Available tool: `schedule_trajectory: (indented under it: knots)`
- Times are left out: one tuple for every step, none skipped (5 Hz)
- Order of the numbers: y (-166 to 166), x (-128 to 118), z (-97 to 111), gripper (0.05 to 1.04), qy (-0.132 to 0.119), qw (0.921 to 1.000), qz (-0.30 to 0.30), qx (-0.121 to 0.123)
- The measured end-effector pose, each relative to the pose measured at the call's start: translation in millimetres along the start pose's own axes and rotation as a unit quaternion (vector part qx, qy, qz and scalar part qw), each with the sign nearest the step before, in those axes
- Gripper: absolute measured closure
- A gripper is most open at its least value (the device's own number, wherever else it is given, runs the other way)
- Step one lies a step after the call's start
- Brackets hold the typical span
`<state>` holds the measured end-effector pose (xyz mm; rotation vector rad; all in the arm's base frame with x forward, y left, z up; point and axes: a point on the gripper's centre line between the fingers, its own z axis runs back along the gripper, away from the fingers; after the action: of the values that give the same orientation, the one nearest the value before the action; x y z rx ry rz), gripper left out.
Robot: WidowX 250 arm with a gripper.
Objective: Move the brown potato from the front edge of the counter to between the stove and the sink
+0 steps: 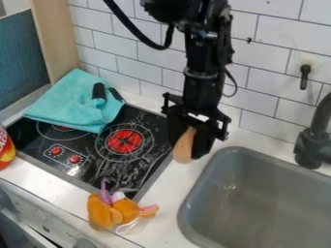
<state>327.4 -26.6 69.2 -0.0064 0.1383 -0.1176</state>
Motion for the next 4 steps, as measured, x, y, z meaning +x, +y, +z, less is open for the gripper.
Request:
schedule_trajectory:
  knots:
    - [3.3, -0.9, -11.1, 0.434, 0.019, 0.9997, 0.014, 0.01]
    - [8.3, -1.0, -22.0, 0.434, 0.04, 0.9987, 0.021, 0.023]
    - [6.9, 1.3, -28.4, 0.435, 0.041, 0.9988, 0.019, 0.016]
    - [3.5, 1.1, -31.0, 0.396, 0.038, 0.9992, 0.013, 0.0]
